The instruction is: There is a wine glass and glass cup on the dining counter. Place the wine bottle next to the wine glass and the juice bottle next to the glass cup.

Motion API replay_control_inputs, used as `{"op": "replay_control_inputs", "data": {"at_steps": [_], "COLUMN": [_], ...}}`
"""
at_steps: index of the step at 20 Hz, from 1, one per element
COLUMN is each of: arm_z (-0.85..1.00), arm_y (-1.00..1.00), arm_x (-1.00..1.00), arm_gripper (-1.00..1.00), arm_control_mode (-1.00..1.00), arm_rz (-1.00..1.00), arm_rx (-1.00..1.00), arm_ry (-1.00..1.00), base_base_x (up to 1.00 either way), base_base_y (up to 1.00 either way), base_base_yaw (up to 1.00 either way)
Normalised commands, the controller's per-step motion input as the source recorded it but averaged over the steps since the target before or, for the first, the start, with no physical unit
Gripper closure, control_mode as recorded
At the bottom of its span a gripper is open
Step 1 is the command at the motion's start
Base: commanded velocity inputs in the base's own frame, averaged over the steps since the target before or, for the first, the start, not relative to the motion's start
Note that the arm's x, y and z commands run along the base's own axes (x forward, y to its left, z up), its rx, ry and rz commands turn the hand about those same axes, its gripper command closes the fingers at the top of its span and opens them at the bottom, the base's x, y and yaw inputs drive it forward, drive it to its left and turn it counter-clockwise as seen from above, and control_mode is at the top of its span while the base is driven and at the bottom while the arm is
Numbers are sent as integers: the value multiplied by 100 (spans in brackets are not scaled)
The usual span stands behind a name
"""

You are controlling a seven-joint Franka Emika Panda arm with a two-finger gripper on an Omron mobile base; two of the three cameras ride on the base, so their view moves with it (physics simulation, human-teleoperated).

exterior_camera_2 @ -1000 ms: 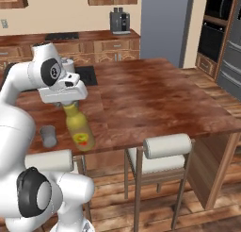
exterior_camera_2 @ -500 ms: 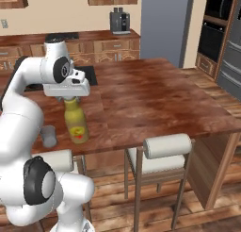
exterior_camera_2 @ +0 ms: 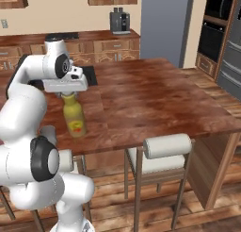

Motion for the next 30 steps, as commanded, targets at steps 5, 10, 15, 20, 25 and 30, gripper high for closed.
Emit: {"op": "replay_control_inputs", "data": {"at_steps": [5, 10, 15, 20, 25, 30], "arm_z": [-20, -19, -20, -19, -11, -11], "arm_y": [27, 5, 5, 6, 3, 0], "arm_x": [28, 9, 6, 10, 18, 25], "arm_gripper": [100, 100, 100, 100, 100, 100], "arm_control_mode": [-100, -100, -100, -100, -100, -100], "arm_rz": [6, 11, 9, 7, 6, 4], "arm_rx": [2, 13, 6, 0, -1, -1], "arm_ry": [0, 0, 0, 5, 7, 11], "base_base_x": [0, 0, 0, 0, 0, 0], "base_base_y": [0, 0, 0, 0, 0, 0], "base_base_yaw": [0, 0, 0, 0, 0, 0]}}
